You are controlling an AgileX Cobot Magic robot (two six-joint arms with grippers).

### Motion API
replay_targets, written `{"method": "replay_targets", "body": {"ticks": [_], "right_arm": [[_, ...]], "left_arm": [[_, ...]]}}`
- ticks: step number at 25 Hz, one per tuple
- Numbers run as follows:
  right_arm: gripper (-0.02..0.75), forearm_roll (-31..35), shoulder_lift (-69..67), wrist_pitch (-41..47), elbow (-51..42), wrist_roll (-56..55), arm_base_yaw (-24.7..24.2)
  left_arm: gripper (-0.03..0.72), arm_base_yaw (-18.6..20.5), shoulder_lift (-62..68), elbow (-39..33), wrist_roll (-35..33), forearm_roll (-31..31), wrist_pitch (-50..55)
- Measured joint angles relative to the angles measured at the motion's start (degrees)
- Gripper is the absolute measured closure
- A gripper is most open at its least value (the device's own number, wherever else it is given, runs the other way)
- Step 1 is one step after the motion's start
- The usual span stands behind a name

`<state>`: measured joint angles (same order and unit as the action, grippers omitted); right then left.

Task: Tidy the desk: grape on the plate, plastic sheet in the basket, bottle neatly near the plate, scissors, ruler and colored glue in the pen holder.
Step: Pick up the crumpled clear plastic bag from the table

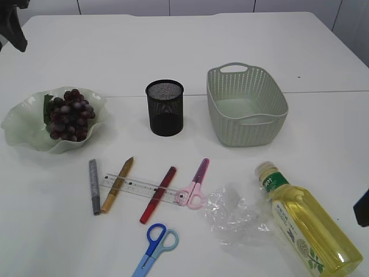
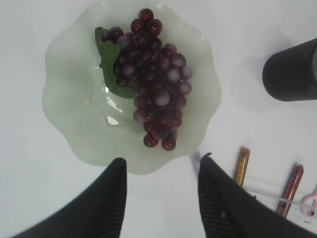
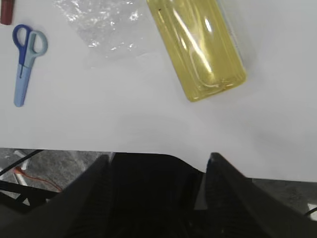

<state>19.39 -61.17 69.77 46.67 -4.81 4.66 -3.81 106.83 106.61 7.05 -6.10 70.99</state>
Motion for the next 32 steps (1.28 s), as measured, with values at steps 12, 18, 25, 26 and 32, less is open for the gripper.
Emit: {"method": "replay_targets", "body": {"ticks": [12,18,25,26,32], "right_arm": [[0.299,4.29,-13.97,-1.75,9.85,1.44,2.81],[0.299,3.34,-17.83,-5.09,10.80,5.13,2.81],[0.299,-11.40,-23.55,-3.04,19.03,-3.69,11.61],[0.299,-13.70,-24.92,-2.34,20.56,-5.45,14.05],[0.299,-15.66,-34.59,-0.61,25.30,-11.89,20.70]], "left_arm": [[0.338,0.46,-5.72,-3.54,-0.13,0.00,0.21],[0.338,0.46,-7.44,-3.56,-0.13,0.11,0.35],[0.338,0.46,-10.83,-3.56,-0.13,0.80,0.47],[0.338,0.46,-11.22,-3.56,-0.13,0.90,0.58],[0.338,0.46,-13.00,-3.56,-0.13,1.02,0.80]]}}
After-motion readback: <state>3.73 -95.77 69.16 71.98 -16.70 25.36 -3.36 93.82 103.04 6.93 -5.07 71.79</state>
